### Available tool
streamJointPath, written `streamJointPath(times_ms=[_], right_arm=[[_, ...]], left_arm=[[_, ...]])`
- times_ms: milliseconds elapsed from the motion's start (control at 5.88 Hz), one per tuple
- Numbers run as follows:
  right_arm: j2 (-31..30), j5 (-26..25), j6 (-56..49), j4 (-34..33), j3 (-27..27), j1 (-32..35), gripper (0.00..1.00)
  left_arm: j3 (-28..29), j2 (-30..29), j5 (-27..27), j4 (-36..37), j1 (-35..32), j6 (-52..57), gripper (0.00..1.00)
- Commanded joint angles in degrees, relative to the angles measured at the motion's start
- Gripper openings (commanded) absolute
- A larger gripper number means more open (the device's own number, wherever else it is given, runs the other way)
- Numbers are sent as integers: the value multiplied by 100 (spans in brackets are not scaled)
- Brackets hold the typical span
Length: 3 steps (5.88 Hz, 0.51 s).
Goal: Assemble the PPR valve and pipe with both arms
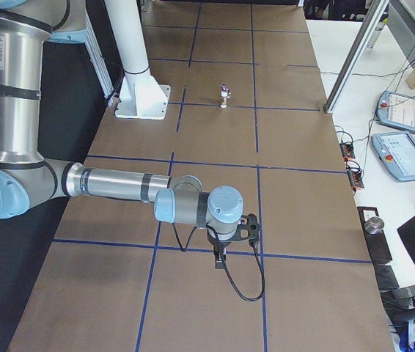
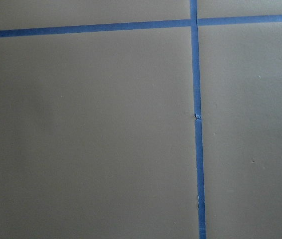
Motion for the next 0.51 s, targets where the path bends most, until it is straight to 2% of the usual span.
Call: streamJointPath(times_ms=[0,340], right_arm=[[0,85,-7,-3,-11,0,100],[-35,95,-7,6,-3,0,100]], left_arm=[[16,2,0,6,0,0,100],[-1,55,0,6,0,0,100]])
